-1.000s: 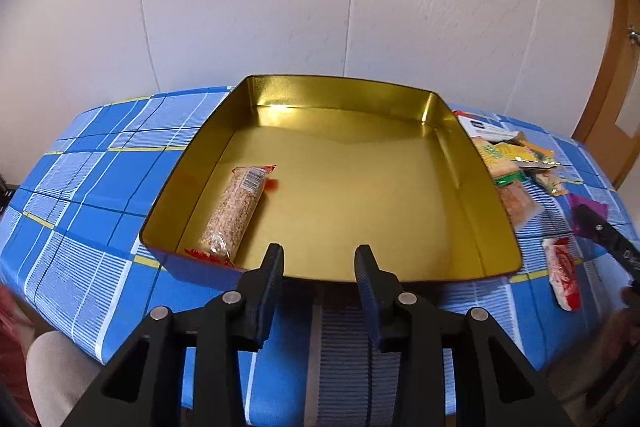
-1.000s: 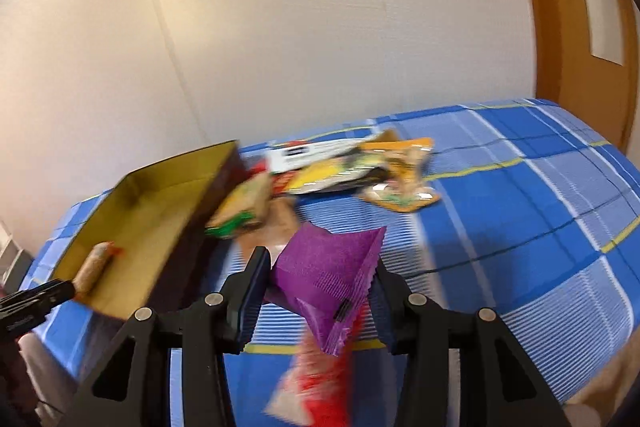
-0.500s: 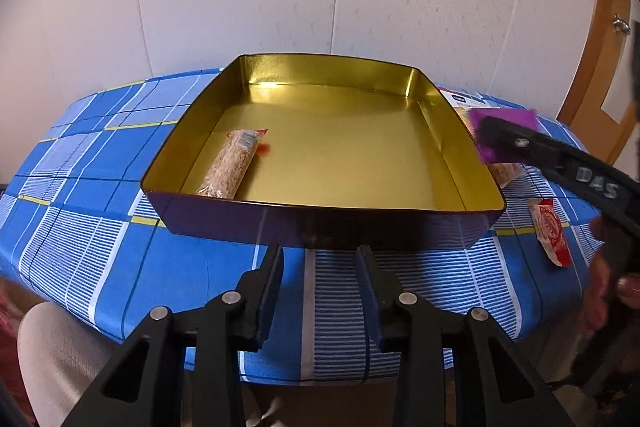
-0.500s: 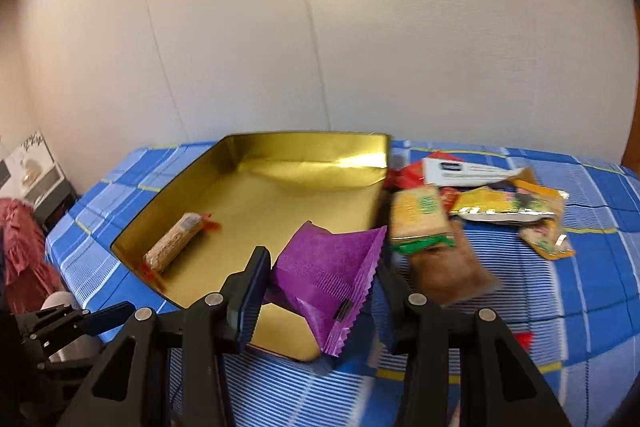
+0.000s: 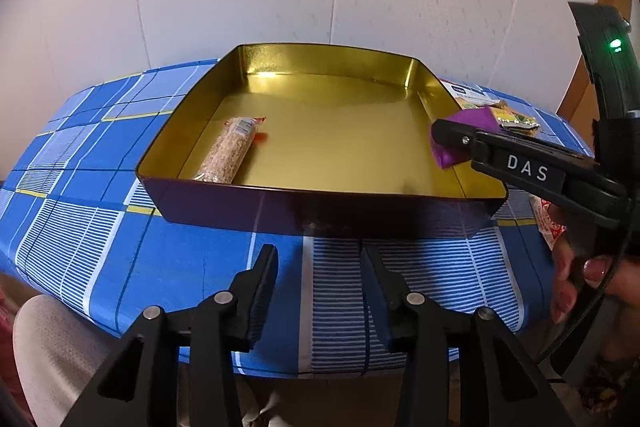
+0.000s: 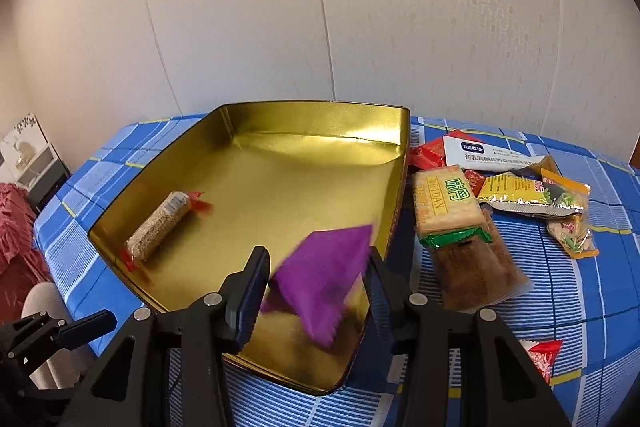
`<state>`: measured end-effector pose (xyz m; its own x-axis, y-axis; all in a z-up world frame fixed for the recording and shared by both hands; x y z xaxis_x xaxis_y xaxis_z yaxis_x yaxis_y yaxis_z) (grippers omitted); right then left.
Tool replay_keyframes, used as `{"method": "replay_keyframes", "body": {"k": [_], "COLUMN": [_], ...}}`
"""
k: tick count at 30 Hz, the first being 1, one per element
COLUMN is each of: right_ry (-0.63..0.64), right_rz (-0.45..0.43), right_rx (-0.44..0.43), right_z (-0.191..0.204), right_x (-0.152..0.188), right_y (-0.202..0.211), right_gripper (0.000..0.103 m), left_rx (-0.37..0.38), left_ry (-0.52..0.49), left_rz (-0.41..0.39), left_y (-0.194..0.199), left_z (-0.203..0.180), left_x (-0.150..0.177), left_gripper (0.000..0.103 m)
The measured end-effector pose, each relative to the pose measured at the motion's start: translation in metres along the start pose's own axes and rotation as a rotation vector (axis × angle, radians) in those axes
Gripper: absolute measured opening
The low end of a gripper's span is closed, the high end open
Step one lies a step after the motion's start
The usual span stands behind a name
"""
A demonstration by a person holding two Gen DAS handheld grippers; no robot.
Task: Organize snacks
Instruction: 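Lower the purple candy pack into the tin tray and open the right tool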
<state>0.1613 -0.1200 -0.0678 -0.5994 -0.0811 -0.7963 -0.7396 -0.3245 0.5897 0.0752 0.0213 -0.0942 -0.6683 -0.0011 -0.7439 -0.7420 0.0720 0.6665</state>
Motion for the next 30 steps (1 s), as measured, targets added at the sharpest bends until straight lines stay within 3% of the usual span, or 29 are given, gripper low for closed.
{"method": "replay_keyframes", "body": {"k": [6, 13, 17, 30], "right_ry": [0.008, -0.058, -0.110, -0.336], "right_rz": [-0.025, -0.072, -0.077, -0.067], "right_rx": [0.003, 0.033, 0.089, 0.273], "right_z": [-0.001, -0.032, -0.064, -0.188], "right_x": [0.001, 0.006, 0.014, 0.031], "right_y": [0.011, 0.038, 0.052, 0.087], "right_gripper": [0.050, 0.050, 0.050, 0.050], "left_rx": [-0.004, -0.001, 0.005, 0.055], "left_ry": [-0.003, -0.015, -0.036, -0.169], "left_rz": [-0.001, 0.013, 0.019, 0.015], "left_y": [0.001, -0.002, -0.002, 0.003], "left_z": [-0.002, -0.006, -0.012, -0.050], "left_x": [0.000, 0.003, 0.005, 0.005], "left_gripper": [0.049, 0.052, 0.056, 0.057]}}
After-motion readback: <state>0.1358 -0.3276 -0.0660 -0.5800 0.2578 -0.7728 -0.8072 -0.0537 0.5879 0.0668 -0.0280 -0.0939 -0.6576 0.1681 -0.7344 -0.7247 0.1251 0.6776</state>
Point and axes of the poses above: each gripper's, at about its wrist camera, not at the fingertips, and y roughly against the way its jaws point, z to its left, x to its underside, the point moved 3 cm from there along -y, roughly the way its jaws point, and after that the axes turned 6 degrees about -z, right-handed, at the moved point
